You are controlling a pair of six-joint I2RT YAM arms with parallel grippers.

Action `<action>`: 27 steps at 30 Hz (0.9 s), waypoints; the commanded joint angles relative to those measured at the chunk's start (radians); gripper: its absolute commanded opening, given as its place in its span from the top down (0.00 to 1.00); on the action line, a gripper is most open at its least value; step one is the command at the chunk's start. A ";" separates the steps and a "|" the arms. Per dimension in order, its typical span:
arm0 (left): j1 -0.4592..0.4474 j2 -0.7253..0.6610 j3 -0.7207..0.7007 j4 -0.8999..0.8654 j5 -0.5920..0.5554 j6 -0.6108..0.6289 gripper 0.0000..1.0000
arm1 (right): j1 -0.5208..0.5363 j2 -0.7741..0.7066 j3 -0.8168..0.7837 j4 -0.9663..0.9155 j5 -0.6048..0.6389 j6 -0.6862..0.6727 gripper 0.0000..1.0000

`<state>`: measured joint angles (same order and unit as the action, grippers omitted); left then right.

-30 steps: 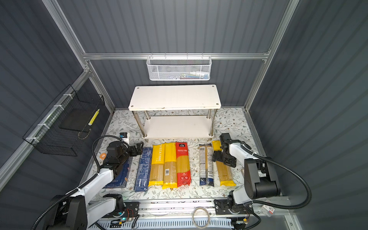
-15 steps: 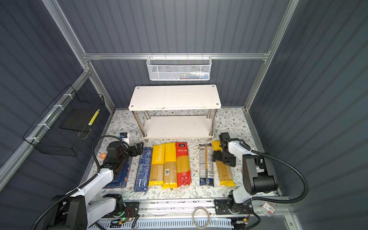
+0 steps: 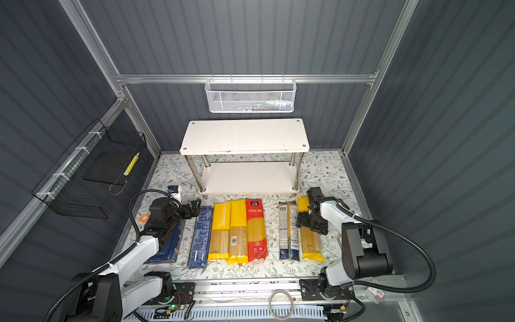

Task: Arrange pasta packages on shelves
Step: Pick up the pasta bag from the middle-right of the table.

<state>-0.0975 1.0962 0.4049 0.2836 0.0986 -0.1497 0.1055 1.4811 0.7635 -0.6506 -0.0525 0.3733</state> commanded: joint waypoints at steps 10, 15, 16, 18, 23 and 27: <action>-0.004 0.005 0.032 -0.021 0.026 0.018 0.01 | 0.077 0.006 -0.046 0.001 -0.011 0.105 0.15; -0.004 0.009 0.034 -0.023 0.026 0.018 0.01 | 0.086 0.006 -0.054 -0.013 0.027 0.123 0.18; -0.004 0.009 0.034 -0.023 0.025 0.018 0.01 | 0.089 0.011 -0.053 -0.017 0.037 0.124 0.18; -0.004 0.007 0.033 -0.023 0.026 0.018 0.01 | 0.101 0.019 -0.045 -0.028 0.063 0.124 0.21; -0.004 0.004 0.032 -0.023 0.026 0.018 0.01 | 0.105 0.027 -0.036 -0.022 0.065 0.121 0.26; -0.004 0.000 0.030 -0.023 0.025 0.017 0.01 | 0.105 0.012 -0.047 0.006 0.039 0.117 0.29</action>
<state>-0.0975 1.1030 0.4091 0.2756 0.1066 -0.1497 0.2020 1.4765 0.7444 -0.6285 0.0288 0.4793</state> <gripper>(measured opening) 0.993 0.726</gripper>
